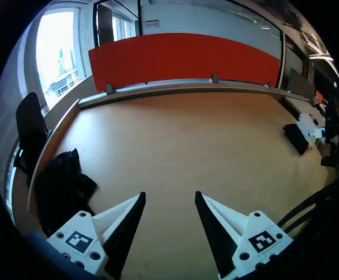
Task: Fold towel
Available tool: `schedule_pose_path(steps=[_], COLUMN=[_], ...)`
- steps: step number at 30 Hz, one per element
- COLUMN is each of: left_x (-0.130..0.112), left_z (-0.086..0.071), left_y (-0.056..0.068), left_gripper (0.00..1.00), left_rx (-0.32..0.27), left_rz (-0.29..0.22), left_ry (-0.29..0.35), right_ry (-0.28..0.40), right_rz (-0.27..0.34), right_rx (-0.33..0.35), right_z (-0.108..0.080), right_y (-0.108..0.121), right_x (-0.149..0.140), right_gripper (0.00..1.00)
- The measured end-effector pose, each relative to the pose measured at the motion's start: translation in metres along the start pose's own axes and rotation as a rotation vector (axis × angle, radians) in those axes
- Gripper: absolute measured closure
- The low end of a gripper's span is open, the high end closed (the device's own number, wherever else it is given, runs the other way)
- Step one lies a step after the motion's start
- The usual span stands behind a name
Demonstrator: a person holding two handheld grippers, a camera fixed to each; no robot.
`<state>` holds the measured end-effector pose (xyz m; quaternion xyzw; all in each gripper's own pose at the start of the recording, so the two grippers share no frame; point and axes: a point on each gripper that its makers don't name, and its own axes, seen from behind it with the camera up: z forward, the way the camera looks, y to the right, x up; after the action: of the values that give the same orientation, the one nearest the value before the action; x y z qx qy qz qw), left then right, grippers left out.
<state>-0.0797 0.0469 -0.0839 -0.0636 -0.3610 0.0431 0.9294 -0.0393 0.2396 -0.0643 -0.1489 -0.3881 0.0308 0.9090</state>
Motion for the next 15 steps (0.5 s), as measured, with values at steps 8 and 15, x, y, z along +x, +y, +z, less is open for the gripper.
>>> schedule_pose_path(steps=[8,15], left_x=[0.003,0.008], left_z=[0.0,0.0], left_y=[-0.004,-0.008], left_gripper=[0.22,0.22], left_rx=[0.006,0.013], left_rz=[-0.008,-0.013], left_ry=[0.011,0.029], right_ry=[0.028,0.104], right_rz=[0.007,0.016], right_rx=[-0.01,-0.009], right_z=[-0.004,-0.013], right_y=[-0.003,-0.007], right_x=[0.007,0.025], right_gripper=[0.0,0.0])
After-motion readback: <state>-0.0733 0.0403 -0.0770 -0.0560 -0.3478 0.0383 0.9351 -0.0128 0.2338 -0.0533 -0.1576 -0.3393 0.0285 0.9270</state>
